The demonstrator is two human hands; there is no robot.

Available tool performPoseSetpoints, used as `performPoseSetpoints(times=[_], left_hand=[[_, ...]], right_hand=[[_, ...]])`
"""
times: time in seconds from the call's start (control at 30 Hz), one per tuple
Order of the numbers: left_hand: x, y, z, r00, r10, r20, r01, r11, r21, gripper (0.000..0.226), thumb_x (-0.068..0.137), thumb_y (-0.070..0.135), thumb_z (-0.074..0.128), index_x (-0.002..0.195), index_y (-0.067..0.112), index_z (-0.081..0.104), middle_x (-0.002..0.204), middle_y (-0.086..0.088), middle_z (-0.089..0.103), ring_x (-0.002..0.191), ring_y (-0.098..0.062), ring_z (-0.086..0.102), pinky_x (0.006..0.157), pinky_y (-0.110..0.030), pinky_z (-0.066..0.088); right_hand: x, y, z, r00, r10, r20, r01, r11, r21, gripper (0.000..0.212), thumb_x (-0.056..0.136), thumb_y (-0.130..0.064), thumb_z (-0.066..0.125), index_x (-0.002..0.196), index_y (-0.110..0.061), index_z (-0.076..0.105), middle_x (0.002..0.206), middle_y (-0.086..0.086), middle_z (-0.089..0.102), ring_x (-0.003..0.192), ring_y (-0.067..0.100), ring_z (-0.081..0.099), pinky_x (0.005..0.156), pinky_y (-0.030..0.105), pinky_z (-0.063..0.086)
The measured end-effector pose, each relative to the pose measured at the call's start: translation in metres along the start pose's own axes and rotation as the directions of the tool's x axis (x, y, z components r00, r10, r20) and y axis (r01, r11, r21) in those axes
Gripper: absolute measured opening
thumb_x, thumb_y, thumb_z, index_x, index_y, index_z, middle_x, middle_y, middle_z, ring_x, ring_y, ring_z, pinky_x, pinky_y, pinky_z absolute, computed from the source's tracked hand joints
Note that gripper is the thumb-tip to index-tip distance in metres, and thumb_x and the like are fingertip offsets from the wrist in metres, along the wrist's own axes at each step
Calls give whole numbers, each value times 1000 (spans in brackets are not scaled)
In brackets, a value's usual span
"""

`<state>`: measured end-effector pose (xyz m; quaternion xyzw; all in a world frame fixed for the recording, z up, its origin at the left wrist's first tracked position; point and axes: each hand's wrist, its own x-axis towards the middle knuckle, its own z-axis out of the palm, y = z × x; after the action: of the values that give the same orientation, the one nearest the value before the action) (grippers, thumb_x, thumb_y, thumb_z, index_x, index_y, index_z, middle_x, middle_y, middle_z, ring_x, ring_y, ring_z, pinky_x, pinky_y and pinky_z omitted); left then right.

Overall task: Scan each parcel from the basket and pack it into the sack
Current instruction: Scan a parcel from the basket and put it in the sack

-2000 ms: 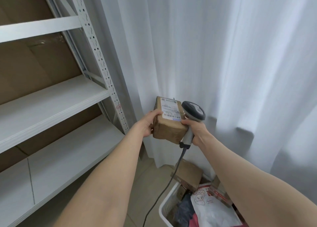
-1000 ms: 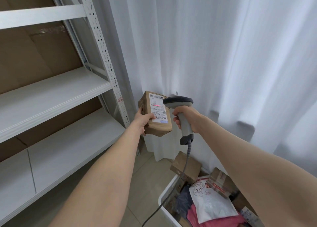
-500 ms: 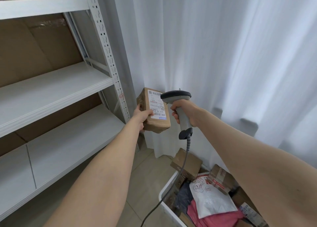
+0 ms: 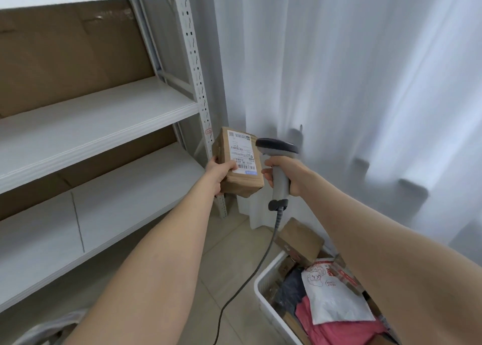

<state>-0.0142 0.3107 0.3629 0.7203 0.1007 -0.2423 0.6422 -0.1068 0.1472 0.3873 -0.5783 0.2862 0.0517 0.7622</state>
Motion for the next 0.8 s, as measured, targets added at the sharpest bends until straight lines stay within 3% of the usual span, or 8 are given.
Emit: performPoseSetpoints(times=[0.13,0.23,0.4,0.57,0.67,0.8], left_hand=[[-22,-22,-47,995,-31,-100,28,999,-29,64,79,15,73,135,26,44,127,-7,56,112,-29,52,95,-53,45],[-47,-46,-86,977,-28,-210,21,999,-34,65,77,17,76,133,23,45,126,-6,57,111,-27,54,96,-52,46],[-94,-93,-154,922,-47,-385,18,997,-79,63,76,18,78,131,21,47,125,-5,59,105,-24,57,93,-47,50],[-145,-137,-231,853,-116,-509,51,989,-141,61,76,21,78,128,20,47,121,-3,59,95,-20,55,78,-39,51],[-166,-161,-284,816,-140,-561,43,982,-183,60,75,19,79,127,19,50,120,-5,62,95,-22,57,68,-35,49],[-178,-194,-361,779,-180,-600,44,971,-234,58,74,18,80,124,18,51,118,-4,62,96,-23,58,82,-42,50]], right_hand=[[2,30,38,999,9,31,-10,1000,23,11,83,-7,68,92,-6,62,81,11,66,68,21,63,63,31,55],[-4,56,74,991,48,121,-49,999,4,8,82,-7,67,87,-7,61,77,9,61,67,21,58,64,31,52],[-21,109,139,964,104,246,-93,994,-55,10,82,-6,67,91,-9,65,77,9,64,69,24,59,77,40,54],[-53,160,214,916,185,356,-124,974,-188,12,83,-10,68,94,-11,64,87,9,63,81,24,59,91,42,52],[-69,186,264,894,214,394,-134,966,-221,6,84,-7,67,85,-11,63,88,11,62,81,24,57,83,38,50],[-82,226,339,872,252,420,-149,953,-264,7,85,-4,65,85,-10,63,88,11,61,74,22,55,79,37,48]])
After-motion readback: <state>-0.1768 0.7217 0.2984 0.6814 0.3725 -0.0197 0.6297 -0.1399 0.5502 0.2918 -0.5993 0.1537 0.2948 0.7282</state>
